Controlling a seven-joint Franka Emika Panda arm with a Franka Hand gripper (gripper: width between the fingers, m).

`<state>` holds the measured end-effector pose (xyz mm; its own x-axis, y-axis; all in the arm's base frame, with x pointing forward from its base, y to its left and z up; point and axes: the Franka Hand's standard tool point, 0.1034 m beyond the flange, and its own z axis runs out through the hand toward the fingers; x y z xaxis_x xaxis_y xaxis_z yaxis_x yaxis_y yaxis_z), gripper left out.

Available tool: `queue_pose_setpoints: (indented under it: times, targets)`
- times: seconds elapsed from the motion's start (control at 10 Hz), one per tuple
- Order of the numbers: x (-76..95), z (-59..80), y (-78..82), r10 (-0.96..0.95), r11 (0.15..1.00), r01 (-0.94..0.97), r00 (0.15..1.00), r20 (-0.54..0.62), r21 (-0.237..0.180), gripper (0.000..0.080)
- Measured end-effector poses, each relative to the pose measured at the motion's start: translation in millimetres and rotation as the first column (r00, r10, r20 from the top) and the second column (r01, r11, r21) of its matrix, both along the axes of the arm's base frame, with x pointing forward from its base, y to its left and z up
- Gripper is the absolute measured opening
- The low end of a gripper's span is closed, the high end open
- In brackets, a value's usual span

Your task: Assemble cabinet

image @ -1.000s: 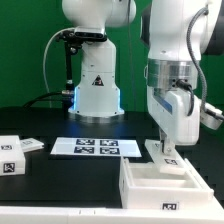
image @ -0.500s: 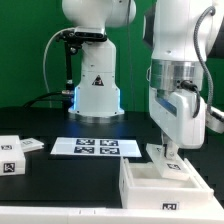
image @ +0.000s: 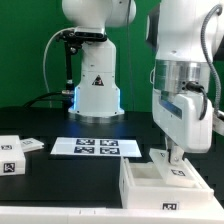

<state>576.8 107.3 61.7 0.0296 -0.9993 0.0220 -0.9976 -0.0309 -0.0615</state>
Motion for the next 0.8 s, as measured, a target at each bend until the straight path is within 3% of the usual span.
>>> queue_pose_setpoints:
  times: [0.2,0.8]
  targets:
    - [16.6,-0.6,0.2,-0.010,1.000,0.010,1.000,0.016,-0.010,0.0064]
    - [17.0,-0.5,0.5,-0.035,0.999,0.035,0.999,-0.016,-0.007,0.0070]
